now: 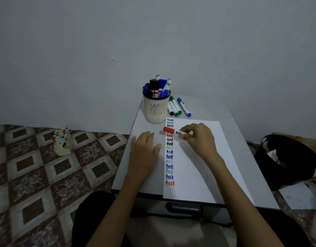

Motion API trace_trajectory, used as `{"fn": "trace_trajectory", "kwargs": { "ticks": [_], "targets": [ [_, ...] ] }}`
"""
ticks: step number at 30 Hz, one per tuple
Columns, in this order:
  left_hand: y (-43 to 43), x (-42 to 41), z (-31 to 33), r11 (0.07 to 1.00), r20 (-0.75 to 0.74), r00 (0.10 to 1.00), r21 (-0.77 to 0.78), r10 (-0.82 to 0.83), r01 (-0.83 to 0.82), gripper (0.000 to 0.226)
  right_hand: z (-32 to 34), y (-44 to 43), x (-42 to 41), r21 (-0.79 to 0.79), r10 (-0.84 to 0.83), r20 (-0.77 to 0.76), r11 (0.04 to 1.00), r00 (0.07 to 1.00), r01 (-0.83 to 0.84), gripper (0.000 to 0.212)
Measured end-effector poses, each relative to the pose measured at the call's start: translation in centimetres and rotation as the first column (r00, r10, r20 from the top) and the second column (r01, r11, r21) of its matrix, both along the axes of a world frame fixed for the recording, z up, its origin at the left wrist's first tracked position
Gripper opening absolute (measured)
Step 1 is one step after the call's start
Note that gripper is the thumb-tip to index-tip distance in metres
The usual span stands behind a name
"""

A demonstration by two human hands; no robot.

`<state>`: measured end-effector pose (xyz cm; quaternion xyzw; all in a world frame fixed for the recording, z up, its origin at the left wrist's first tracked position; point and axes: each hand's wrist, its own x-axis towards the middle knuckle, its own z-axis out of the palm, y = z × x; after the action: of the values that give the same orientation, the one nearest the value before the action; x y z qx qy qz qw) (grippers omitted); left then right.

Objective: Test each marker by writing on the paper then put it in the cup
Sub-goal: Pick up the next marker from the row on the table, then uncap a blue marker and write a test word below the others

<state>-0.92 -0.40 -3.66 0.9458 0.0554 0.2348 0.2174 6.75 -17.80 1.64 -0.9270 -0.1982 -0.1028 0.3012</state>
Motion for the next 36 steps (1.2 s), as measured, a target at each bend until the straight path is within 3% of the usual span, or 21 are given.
{"fn": "trace_trajectory", "kwargs": {
  "ticks": [4,7,11,15,18,24,32,36],
  "targets": [
    [0.0,0.1,-0.2,0.998,-0.027,0.999,0.054,0.026,-0.024,0.048,1.5,1.2,1.4,0.255,-0.040,0.024,0.966,0.999,0.032,0.020],
    [0.0,0.0,-0.1,0.998,-0.015,1.000,0.053,0.020,-0.019,0.048,3.3,2.5,2.6,0.395,-0.030,0.111,0.919,0.993,-0.016,0.035],
    [0.0,0.1,0.1,0.999,-0.018,1.000,0.037,0.014,-0.014,0.048,6.4,4.8,4.5,0.537,-0.028,0.243,0.836,0.970,-0.110,0.071],
    [0.0,0.2,0.1,1.000,-0.028,0.999,0.025,0.017,-0.017,0.049,9.4,7.3,5.8,0.618,-0.001,0.362,0.749,0.932,-0.239,0.070],
    [0.1,0.3,0.1,1.000,-0.025,1.000,0.022,0.016,-0.015,0.049,10.2,9.0,6.1,0.575,0.022,0.396,0.774,0.918,-0.267,0.067],
    [0.1,0.2,0.1,1.000,-0.017,1.000,0.030,0.009,-0.009,0.048,8.0,10.9,6.8,0.259,-0.016,0.431,0.960,0.902,-0.107,0.060],
    [0.2,0.4,-0.1,0.999,-0.004,1.000,0.031,0.015,-0.015,0.053,7.4,11.4,5.9,0.149,-0.036,0.454,0.988,0.890,-0.036,0.052],
    [0.2,0.5,-0.3,0.999,-0.005,1.000,0.032,0.014,-0.014,0.051,5.7,12.0,6.0,0.159,-0.050,0.496,0.987,0.867,-0.034,0.033]
  ]
}}
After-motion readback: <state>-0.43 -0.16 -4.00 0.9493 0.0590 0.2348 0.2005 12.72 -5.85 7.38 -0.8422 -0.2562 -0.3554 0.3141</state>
